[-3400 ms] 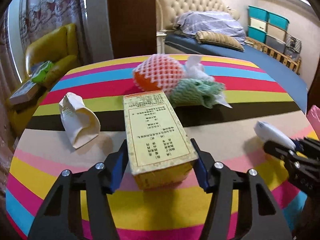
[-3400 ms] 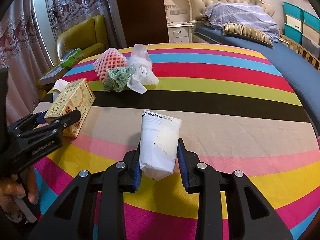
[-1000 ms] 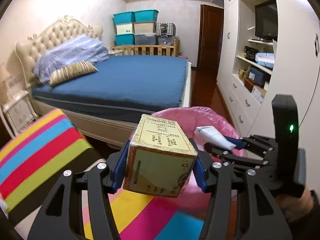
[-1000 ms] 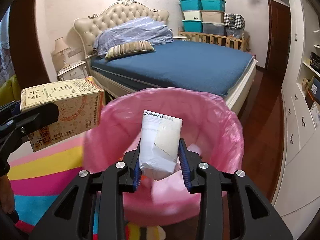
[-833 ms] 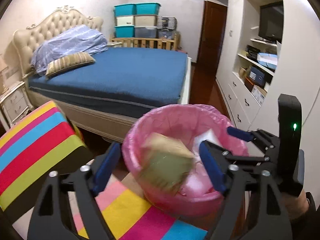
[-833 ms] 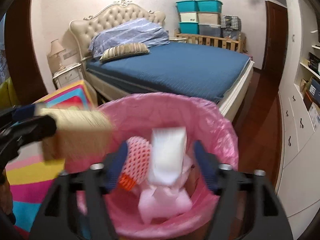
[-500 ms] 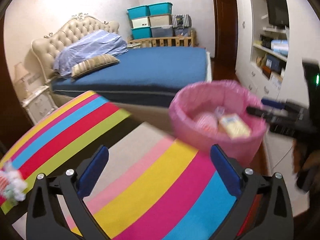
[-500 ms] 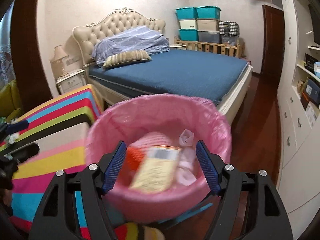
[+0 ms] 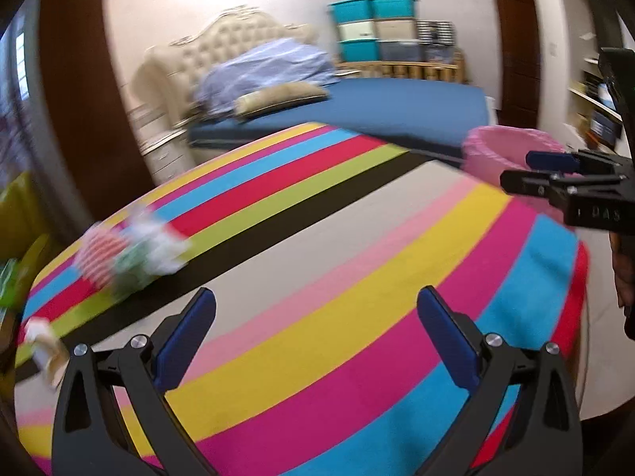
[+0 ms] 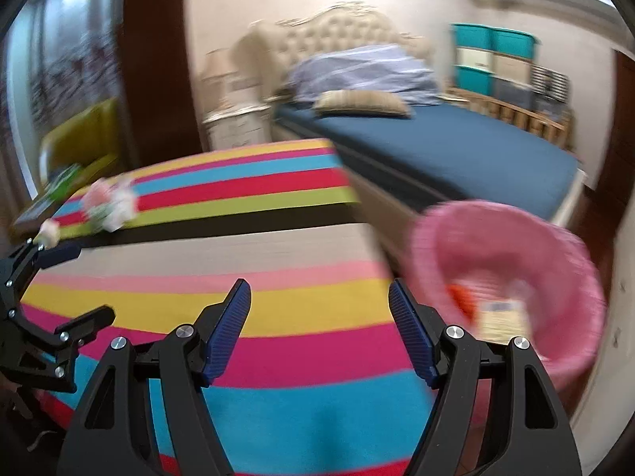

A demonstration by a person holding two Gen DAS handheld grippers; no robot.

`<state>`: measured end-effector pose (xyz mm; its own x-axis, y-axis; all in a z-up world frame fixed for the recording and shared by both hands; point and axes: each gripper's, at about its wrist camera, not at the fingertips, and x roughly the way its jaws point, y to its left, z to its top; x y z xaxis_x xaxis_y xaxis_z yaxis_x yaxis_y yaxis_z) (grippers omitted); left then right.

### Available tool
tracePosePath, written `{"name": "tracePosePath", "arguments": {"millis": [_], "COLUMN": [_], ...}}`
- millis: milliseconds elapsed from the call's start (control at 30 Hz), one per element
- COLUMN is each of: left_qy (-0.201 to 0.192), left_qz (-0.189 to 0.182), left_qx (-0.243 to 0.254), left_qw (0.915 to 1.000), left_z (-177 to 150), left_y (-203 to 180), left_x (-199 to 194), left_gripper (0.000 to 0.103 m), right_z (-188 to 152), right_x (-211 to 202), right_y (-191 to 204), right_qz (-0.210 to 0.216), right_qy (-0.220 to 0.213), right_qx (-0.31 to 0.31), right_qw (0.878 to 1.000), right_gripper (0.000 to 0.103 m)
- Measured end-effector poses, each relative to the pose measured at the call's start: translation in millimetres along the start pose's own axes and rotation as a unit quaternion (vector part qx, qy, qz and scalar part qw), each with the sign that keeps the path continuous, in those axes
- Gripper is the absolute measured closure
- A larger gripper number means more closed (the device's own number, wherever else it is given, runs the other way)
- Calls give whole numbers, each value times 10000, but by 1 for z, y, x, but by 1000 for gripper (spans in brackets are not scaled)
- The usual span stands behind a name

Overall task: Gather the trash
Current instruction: 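Move both open tools back to the remaining trash on the table, then grasp the green cloth with the right tool while the left tool grasps the white paper bag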

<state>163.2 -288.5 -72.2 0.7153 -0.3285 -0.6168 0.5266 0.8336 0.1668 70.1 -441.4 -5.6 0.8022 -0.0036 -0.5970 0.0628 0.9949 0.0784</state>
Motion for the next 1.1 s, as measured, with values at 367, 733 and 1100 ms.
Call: {"name": "tracePosePath", "arguments": {"millis": [367, 733, 1100], "left_qy": [389, 704, 764], "left_qz": [1354, 2404, 2424], "left_qx": [-1490, -2236, -2859], "left_qw": [9788, 9419, 9239], "left_z": [-75, -117, -122], "left_y": [150, 251, 300], "left_x": [-52, -76, -72], "left_gripper": [5, 5, 5], "right_z": [19, 61, 86], "right_x": [52, 120, 176], "right_y": [165, 266, 312], "right_qz": [1014, 1477, 1271], "right_qy": [408, 602, 804], "right_qx": [-1221, -1759, -2227], "right_qw": [9865, 9714, 9632], "right_gripper": [34, 45, 50]}}
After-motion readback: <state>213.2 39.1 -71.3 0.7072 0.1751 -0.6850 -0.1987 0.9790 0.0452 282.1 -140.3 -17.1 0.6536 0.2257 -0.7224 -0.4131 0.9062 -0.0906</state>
